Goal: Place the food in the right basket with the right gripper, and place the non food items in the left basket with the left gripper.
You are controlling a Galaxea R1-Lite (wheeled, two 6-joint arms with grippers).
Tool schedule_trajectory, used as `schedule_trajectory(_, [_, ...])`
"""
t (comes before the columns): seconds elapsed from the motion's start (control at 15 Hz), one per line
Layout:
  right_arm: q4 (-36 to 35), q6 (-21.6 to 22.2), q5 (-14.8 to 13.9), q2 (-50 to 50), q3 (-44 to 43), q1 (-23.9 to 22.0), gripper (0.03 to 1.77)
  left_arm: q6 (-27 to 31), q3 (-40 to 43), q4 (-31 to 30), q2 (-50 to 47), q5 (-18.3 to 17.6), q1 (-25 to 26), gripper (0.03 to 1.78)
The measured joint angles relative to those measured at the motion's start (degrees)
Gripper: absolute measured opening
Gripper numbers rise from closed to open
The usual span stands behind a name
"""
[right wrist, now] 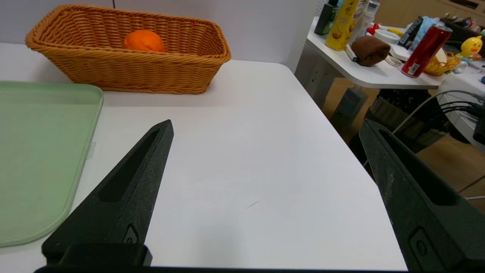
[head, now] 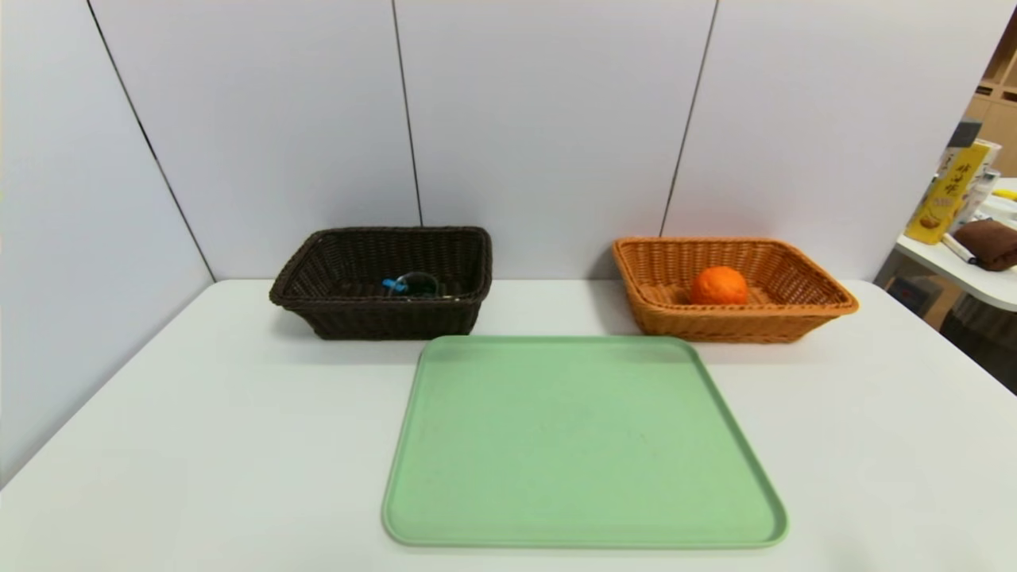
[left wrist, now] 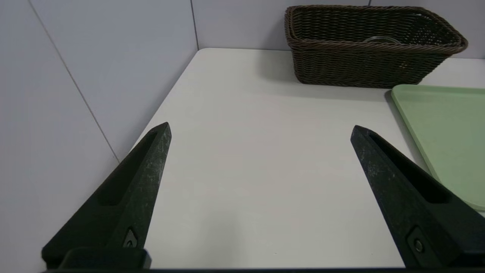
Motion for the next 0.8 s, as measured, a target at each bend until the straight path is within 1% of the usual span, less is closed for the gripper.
schedule_trajectory(0.07, [0.2, 0.0, 0.0, -0.7, 0.5, 0.0, 1.69, 0.1, 0.3, 0.0, -0.3, -0.8, 0.0, 1.69])
schedule_trajectory(0.67, [0.2, 0.2, -0.3, -7.9, 5.4, -2.9, 1.69, 0.1, 2.5, 0.5, -4.2, -1.4, -0.5, 1.69])
schedule_trajectory(0.8, [0.4, 0.1, 0.2, -9.8, 5.7, -3.1, 1.69, 0.2, 3.3, 0.7, -5.7, -2.2, -0.6, 1.69])
